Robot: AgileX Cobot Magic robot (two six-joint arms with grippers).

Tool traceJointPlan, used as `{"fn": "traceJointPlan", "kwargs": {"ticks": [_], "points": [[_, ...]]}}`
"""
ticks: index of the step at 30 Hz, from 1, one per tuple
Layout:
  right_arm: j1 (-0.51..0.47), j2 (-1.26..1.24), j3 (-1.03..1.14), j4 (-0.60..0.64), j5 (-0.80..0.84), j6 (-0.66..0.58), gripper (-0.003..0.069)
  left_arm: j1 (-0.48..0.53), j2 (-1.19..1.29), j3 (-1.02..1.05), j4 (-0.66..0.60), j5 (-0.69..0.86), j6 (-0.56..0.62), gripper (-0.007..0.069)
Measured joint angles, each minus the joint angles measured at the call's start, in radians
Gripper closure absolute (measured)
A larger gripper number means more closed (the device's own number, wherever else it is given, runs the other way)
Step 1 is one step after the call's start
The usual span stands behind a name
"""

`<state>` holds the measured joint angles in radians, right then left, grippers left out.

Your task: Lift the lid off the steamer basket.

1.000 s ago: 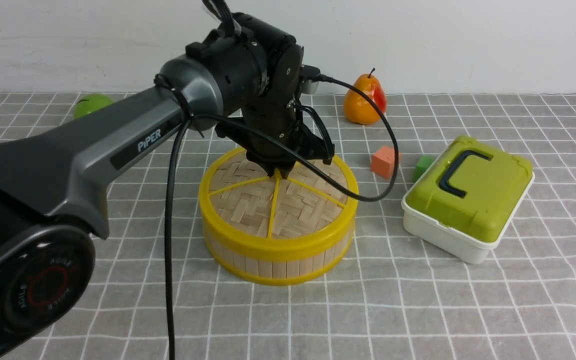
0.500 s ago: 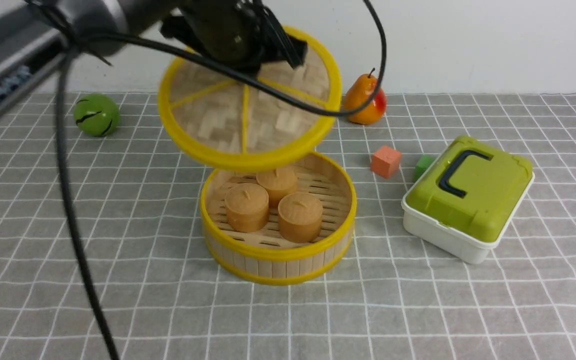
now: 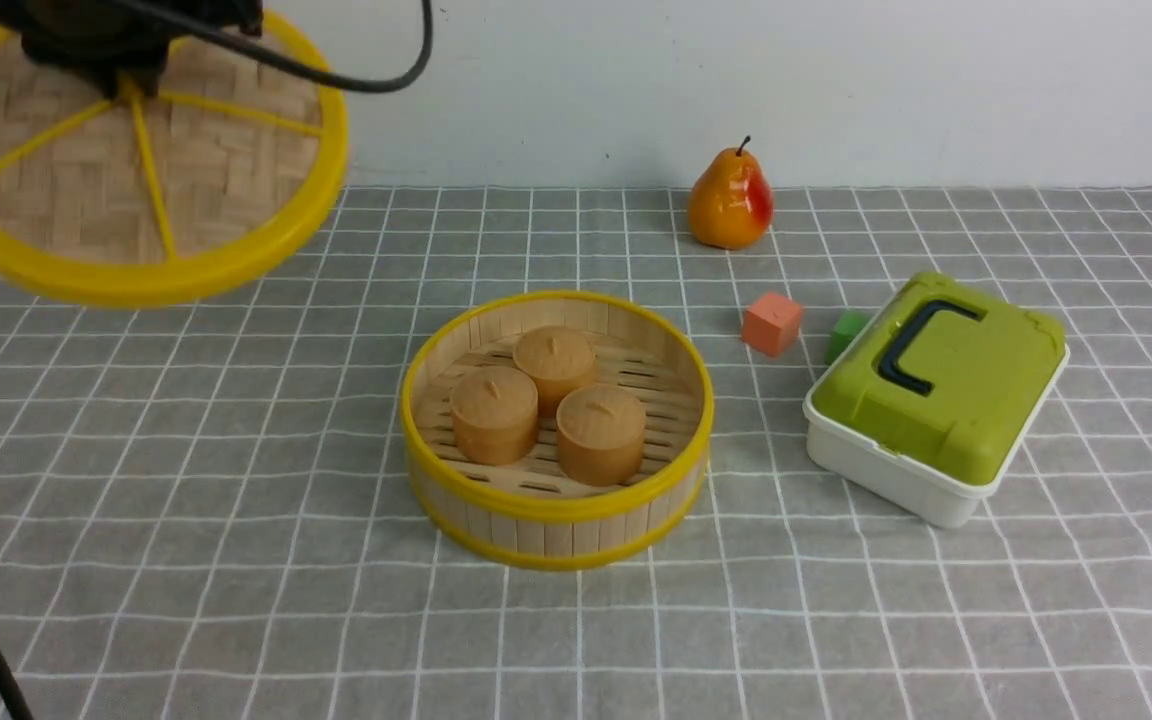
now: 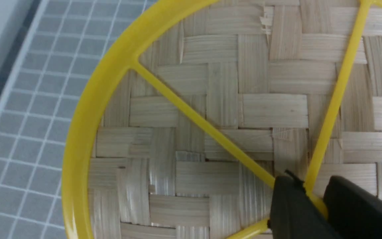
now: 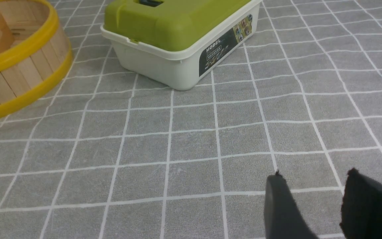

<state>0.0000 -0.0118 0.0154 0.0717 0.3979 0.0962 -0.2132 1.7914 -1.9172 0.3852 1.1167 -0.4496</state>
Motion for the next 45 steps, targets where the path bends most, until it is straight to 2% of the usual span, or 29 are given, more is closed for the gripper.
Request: {"fn": "traceJointPlan", "kwargs": {"ticks": [2,5,10,17,24,26,28,30,31,33,36,38,42,45], "points": [[0.000,0.000,0.000,0.000,0.000,0.000,0.0417,0.022,0.000,0.059,-0.026,-0.047,-0.012,0.0515],[0.000,0.000,0.000,0.000,0.000,0.000,0.0417,0.064,0.012,0.241,-0.070,-0.199,-0.041,0.0515],[0.000,0.000,0.000,0.000,0.000,0.000,0.0417,0.067,0.077,0.389,-0.089,-0.312,-0.061,0.0515],[0.000,0.000,0.000,0.000,0.000,0.000,0.0418,0.067,0.201,0.405,-0.094,-0.335,-0.067,0.0515],[0.000,0.000,0.000,0.000,0.000,0.000,0.0418,0.067,0.221,0.402,-0.116,-0.368,-0.096,0.0508],[0.000,0.000,0.000,0.000,0.000,0.000,0.0418,0.067,0.221,0.402,-0.126,-0.387,-0.104,0.0484],[0.000,0.000,0.000,0.000,0.000,0.000,0.0418,0.063,0.212,0.402,-0.141,-0.407,-0.108,0.0416],[0.000,0.000,0.000,0.000,0.000,0.000,0.0418,0.055,0.180,0.402,-0.142,-0.411,-0.108,0.0315],[0.000,0.000,0.000,0.000,0.000,0.000,0.0418,0.054,0.176,0.402,-0.142,-0.411,-0.108,0.0307],[0.000,0.000,0.000,0.000,0.000,0.000,0.0418,0.041,0.107,0.402,-0.136,-0.416,-0.092,0.0226],[0.000,0.000,0.000,0.000,0.000,0.000,0.0418,0.015,-0.013,0.402,-0.132,-0.417,-0.063,0.0190],[0.000,0.000,0.000,0.000,0.000,0.000,0.0418,-0.002,-0.102,0.402,-0.131,-0.417,-0.050,0.0193],[0.000,0.000,0.000,0.000,0.000,0.000,0.0418,-0.063,-0.337,0.416,-0.127,-0.476,-0.036,0.0270],[0.000,0.000,0.000,0.000,0.000,0.000,0.0418,-0.127,-0.592,0.504,-0.131,-0.599,-0.035,0.0405]]}}
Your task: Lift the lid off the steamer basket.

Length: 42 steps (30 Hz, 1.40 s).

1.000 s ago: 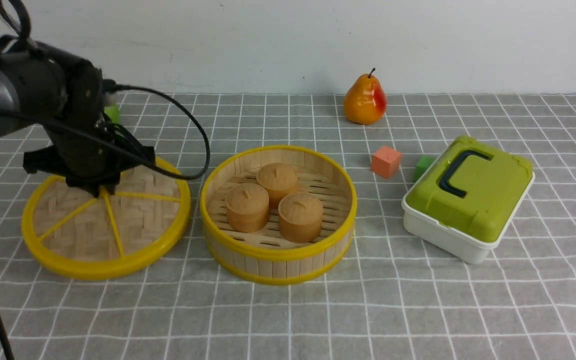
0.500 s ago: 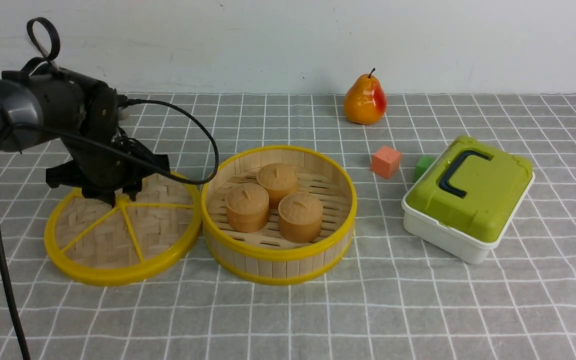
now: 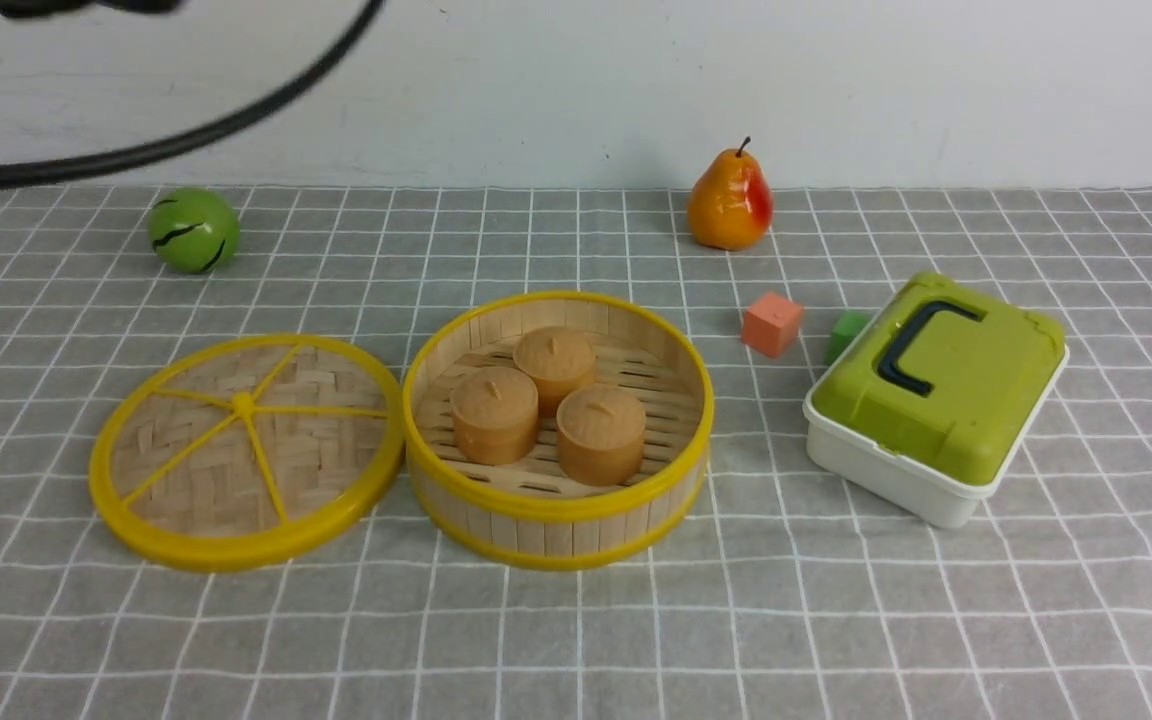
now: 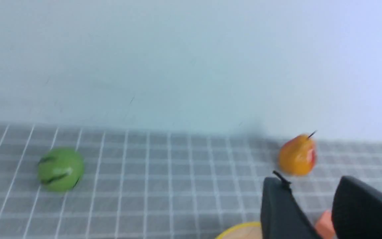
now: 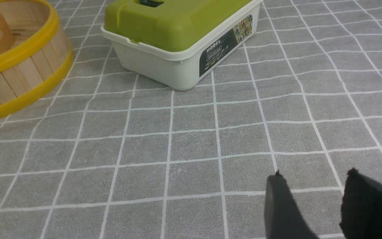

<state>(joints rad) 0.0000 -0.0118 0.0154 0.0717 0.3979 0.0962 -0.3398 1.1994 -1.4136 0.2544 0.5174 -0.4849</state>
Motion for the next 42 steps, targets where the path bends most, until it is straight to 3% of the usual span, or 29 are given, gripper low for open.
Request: {"fn": "traceJointPlan", "kwargs": {"ticks": [2,3,5,7,20,37,42], "points": [[0.000,0.000,0.000,0.000,0.000,0.000,0.0418,-0.013,-0.062,0.040,0.000,-0.031,0.000,0.0445],[0.000,0.000,0.000,0.000,0.000,0.000,0.0418,-0.028,-0.169,0.129,0.000,-0.081,0.001,0.0519],[0.000,0.000,0.000,0.000,0.000,0.000,0.0418,-0.031,-0.225,0.187,0.000,-0.105,0.001,0.0554],[0.000,0.000,0.000,0.000,0.000,0.000,0.0418,-0.035,-0.371,0.379,0.011,-0.155,0.001,0.0631],[0.000,0.000,0.000,0.000,0.000,0.000,0.0418,-0.036,-0.781,1.031,0.105,-0.285,0.002,0.0637],[0.000,0.000,0.000,0.000,0.000,0.000,0.0418,-0.036,-0.814,1.294,0.119,-0.291,-0.032,0.0637],[0.000,0.000,0.000,0.000,0.000,0.000,0.0418,0.053,-0.987,1.326,0.124,-0.402,-0.076,0.0637]]}}
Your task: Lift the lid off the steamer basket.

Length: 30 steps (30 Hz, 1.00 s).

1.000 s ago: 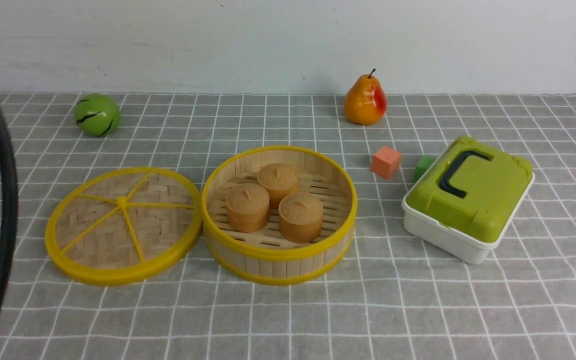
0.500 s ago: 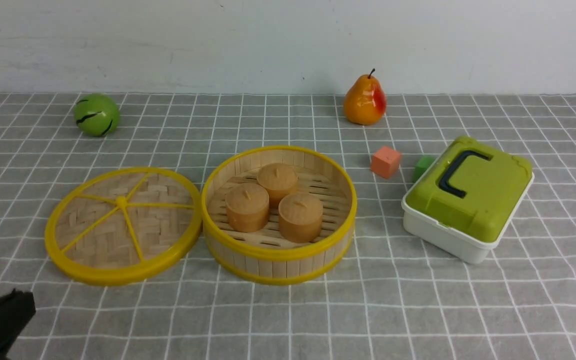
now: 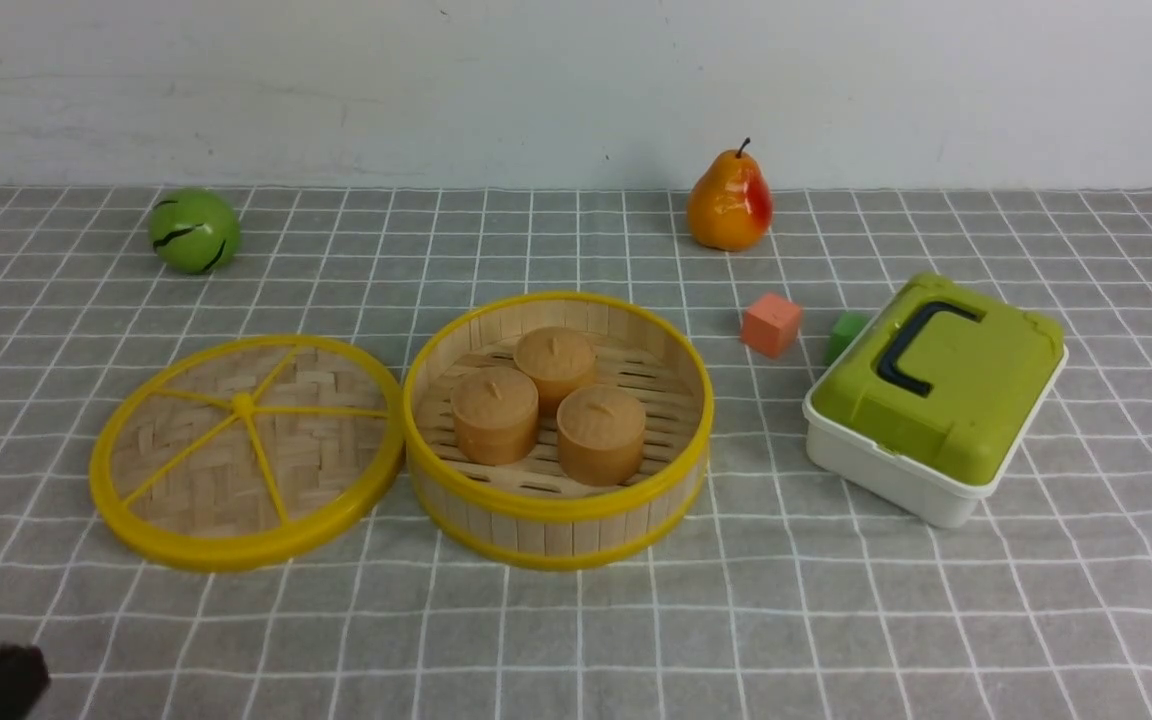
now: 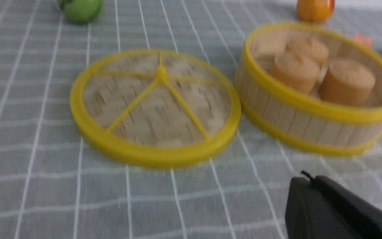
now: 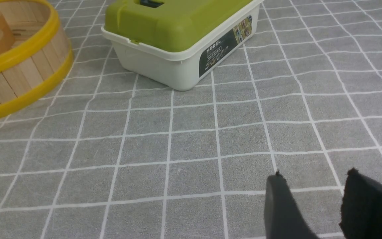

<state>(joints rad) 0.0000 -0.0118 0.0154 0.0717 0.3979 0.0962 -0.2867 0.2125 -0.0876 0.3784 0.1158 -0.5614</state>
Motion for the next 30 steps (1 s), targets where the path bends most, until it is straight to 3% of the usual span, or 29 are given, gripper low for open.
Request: {"fn": "traceJointPlan", "kwargs": {"ticks": [5,12,20,30], "points": [[0.000,0.000,0.000,0.000,0.000,0.000,0.0418,0.127,-0.182,0.007,-0.045,-0.017,-0.001,0.0637],[0.000,0.000,0.000,0.000,0.000,0.000,0.0418,0.166,-0.224,0.110,-0.166,0.075,0.036,0.0637],[0.000,0.000,0.000,0.000,0.000,0.000,0.0418,0.166,-0.224,0.119,-0.369,0.276,0.333,0.0637],[0.000,0.000,0.000,0.000,0.000,0.000,0.0418,0.166,-0.224,0.119,-0.378,0.280,0.427,0.0637]]}}
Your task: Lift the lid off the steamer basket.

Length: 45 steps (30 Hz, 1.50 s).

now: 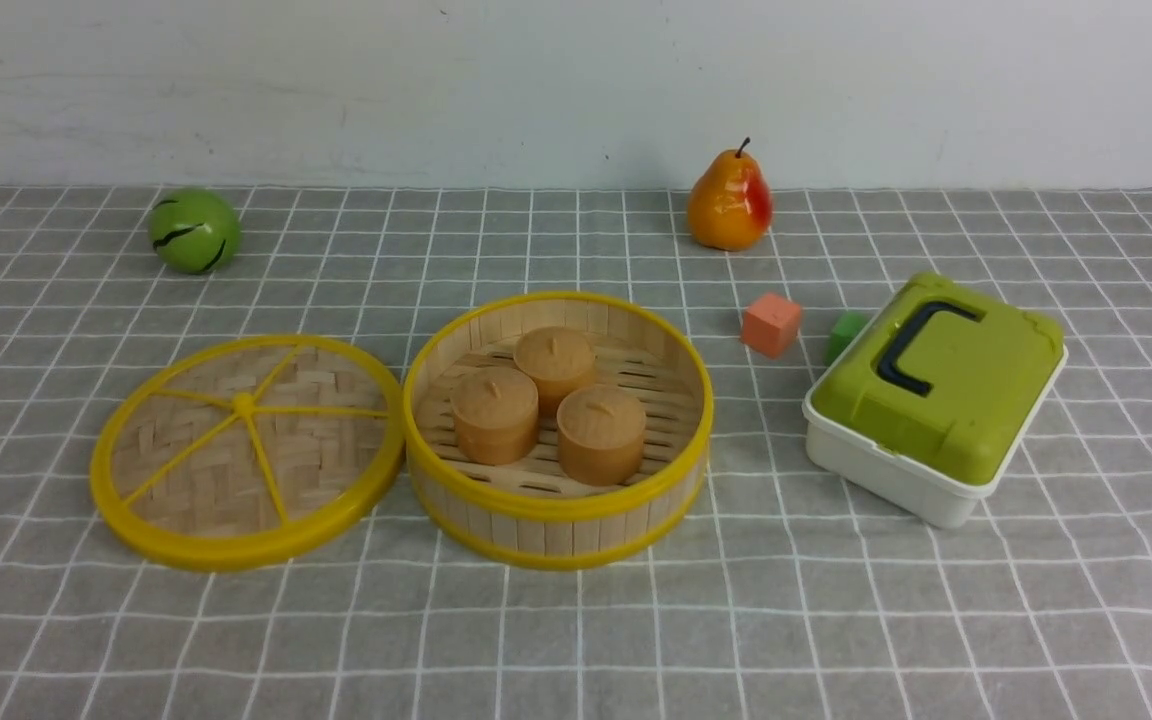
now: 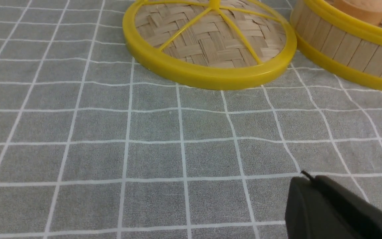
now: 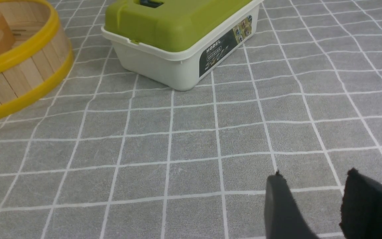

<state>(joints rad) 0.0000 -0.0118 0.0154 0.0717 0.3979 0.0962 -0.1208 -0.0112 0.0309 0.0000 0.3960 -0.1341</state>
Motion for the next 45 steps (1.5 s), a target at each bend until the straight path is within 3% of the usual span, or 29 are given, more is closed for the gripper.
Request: {"fn": "traceJointPlan", "kwargs": {"ticks": [45], "points": [[0.000,0.000,0.000,0.000,0.000,0.000,0.0418,0.000,0.000,0.000,0.000,0.000,0.001,0.0622]]}}
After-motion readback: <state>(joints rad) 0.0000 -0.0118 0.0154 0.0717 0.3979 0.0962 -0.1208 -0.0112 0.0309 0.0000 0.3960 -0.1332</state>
